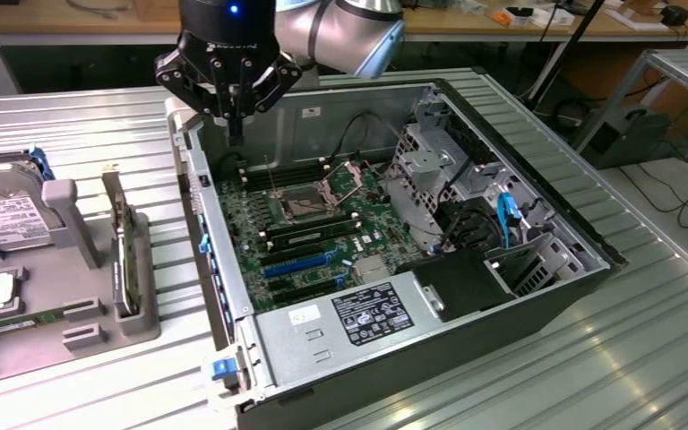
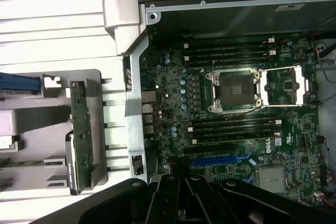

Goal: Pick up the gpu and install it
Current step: 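Reach for the gpu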

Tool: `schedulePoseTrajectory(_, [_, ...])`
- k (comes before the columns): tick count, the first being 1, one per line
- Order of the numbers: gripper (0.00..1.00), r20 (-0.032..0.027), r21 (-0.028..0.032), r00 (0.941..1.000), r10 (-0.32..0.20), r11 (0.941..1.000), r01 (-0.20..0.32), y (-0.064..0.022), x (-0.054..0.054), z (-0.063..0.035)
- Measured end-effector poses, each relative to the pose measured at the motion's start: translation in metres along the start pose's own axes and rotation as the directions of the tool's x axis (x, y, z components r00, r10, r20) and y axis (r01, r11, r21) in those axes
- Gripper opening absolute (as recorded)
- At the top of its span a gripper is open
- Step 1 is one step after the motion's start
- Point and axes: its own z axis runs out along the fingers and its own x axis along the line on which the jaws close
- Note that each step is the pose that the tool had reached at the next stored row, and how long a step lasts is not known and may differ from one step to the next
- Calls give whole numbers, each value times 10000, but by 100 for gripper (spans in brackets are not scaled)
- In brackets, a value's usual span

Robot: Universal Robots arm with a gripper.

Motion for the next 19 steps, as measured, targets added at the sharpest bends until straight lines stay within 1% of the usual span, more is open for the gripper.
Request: schedulePoseTrajectory(19, [11, -10, 1, 10000, 1, 10000, -1, -12, 155, -3])
